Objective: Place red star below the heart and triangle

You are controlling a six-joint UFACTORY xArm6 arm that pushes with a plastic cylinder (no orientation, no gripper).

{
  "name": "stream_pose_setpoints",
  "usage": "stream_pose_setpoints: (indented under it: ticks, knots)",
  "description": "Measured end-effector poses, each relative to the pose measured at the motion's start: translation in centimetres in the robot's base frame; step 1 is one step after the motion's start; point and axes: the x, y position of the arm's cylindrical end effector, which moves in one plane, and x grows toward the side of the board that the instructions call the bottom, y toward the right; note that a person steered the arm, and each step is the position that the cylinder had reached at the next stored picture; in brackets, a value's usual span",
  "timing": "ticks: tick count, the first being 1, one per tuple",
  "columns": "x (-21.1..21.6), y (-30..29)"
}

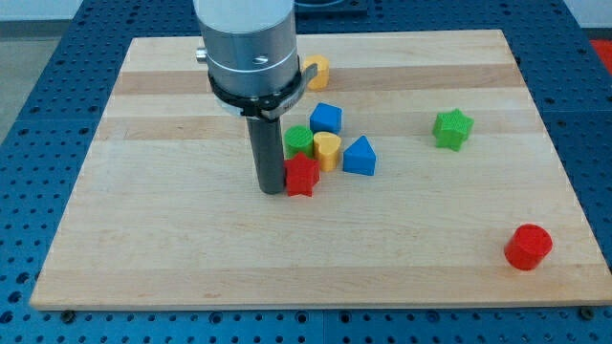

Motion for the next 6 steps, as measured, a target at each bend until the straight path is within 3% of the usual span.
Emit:
stream_pose_setpoints:
  ticks: [1, 2, 5, 6]
  knots:
    - [-1.7, -3.5]
    - [-2.5, -3.0]
    - [-2.3, 6.0]
    - [-0.1, 7.5]
